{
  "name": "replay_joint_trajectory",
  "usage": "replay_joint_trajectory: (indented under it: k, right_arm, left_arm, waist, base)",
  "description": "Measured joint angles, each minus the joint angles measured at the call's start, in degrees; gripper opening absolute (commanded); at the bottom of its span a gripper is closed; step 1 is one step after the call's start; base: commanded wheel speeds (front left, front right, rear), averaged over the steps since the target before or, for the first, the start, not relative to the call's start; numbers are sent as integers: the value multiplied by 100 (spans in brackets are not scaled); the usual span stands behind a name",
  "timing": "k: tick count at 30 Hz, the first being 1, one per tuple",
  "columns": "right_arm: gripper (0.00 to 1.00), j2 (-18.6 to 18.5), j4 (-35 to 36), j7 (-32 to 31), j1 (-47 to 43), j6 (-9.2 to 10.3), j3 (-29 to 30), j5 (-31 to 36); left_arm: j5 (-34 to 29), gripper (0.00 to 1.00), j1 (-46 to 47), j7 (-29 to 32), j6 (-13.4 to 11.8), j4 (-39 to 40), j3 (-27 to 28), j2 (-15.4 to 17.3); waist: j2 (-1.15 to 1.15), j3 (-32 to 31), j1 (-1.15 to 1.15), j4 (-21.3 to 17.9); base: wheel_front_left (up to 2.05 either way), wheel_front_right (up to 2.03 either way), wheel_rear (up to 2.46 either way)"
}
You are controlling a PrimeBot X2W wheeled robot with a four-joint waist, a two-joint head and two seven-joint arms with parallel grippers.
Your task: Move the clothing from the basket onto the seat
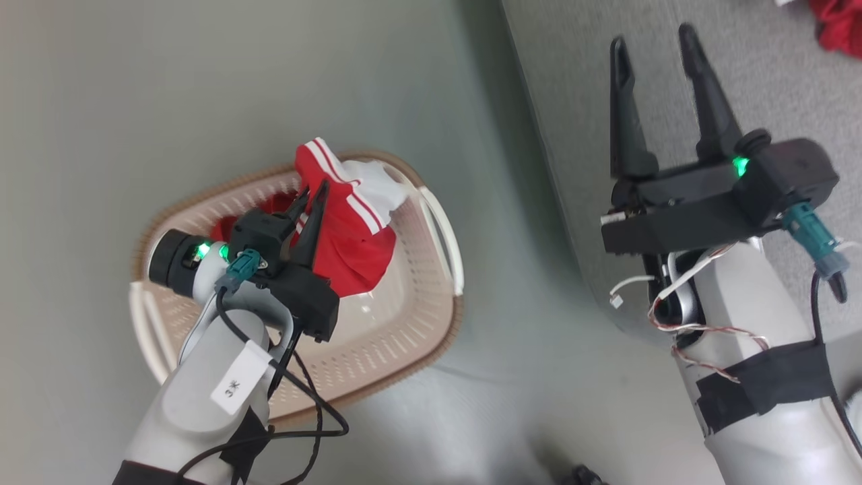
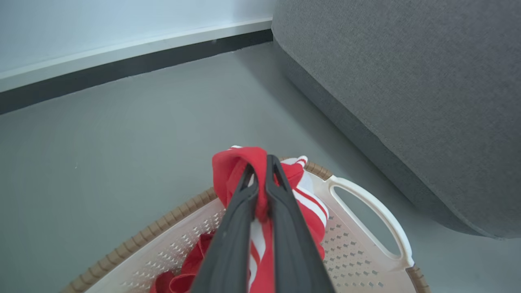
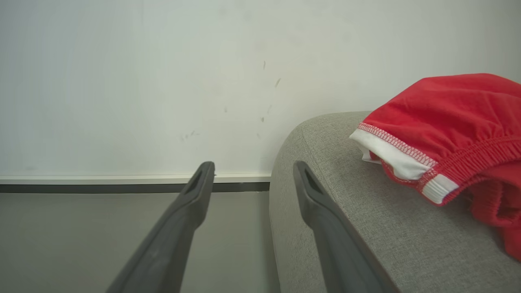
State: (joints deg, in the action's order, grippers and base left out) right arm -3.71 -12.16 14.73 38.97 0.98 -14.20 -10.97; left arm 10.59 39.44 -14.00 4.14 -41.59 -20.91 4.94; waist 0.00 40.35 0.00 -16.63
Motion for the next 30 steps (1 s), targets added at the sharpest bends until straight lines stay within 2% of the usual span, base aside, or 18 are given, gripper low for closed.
replay_joint_trajectory:
  k: [13,30]
  right_arm:
    - [100,0,-519,-1,-588,-49,35,18]
    - [100,0,-1005,-1,-1215,-159,10,18]
  left_arm:
    - [88,0,-211,-31,194,784,-38,-52]
    - [321,0,-694,-32,247,1472,1,47]
  waist:
    - [0,-1206,0,505]
    - [-1,-2615,-1,805]
  base:
    - [0,0,0]
    - [0,0,0]
